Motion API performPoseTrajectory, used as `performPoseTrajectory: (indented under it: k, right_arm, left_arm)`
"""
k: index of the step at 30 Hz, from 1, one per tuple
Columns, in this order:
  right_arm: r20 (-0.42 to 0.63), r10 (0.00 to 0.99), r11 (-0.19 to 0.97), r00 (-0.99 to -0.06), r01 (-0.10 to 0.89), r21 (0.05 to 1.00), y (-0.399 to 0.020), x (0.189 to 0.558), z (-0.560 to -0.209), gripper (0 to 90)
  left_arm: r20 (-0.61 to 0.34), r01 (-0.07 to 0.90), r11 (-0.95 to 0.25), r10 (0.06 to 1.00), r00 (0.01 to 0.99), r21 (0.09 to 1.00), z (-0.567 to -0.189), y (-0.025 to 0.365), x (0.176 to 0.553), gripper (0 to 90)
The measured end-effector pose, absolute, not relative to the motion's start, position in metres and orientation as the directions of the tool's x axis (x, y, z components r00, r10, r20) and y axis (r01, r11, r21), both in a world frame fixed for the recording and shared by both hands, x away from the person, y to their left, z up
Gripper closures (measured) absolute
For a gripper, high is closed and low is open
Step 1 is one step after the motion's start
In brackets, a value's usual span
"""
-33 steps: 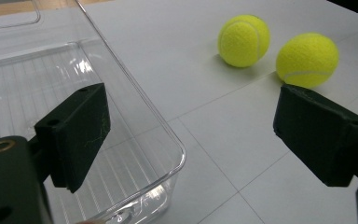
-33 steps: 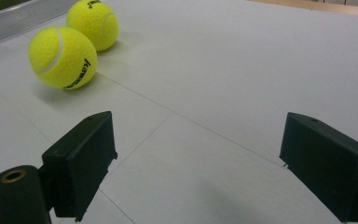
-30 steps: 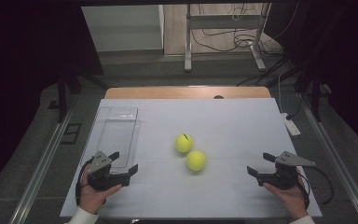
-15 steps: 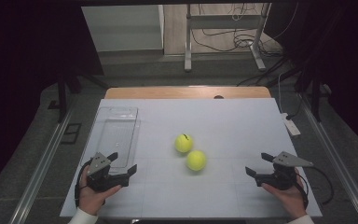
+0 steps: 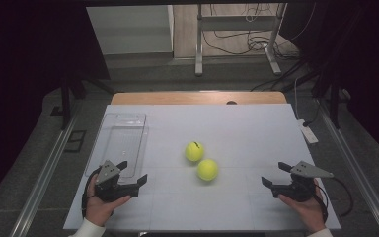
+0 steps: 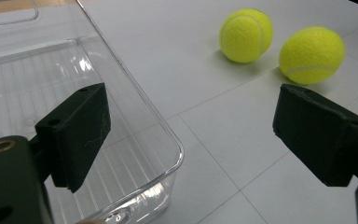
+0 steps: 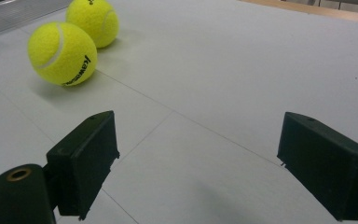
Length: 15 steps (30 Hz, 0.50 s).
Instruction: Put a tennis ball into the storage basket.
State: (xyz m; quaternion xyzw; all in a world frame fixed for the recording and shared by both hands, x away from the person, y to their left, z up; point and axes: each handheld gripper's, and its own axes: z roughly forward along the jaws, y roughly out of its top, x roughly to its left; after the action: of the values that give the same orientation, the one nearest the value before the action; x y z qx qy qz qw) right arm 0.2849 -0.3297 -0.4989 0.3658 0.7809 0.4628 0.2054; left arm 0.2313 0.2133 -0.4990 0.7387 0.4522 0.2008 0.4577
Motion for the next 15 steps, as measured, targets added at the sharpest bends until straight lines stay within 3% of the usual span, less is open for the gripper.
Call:
performPoseTrajectory:
  k: [15]
  right_arm:
    - [0.018, 0.760, 0.302, -0.650, 0.378, 0.875, -0.3293, 0.2868, -0.4994, 12.8]
  left_arm:
    - [-0.125, 0.492, -0.167, 0.854, 0.506, 0.854, -0.4984, 0.2089, 0.2314, 12.2]
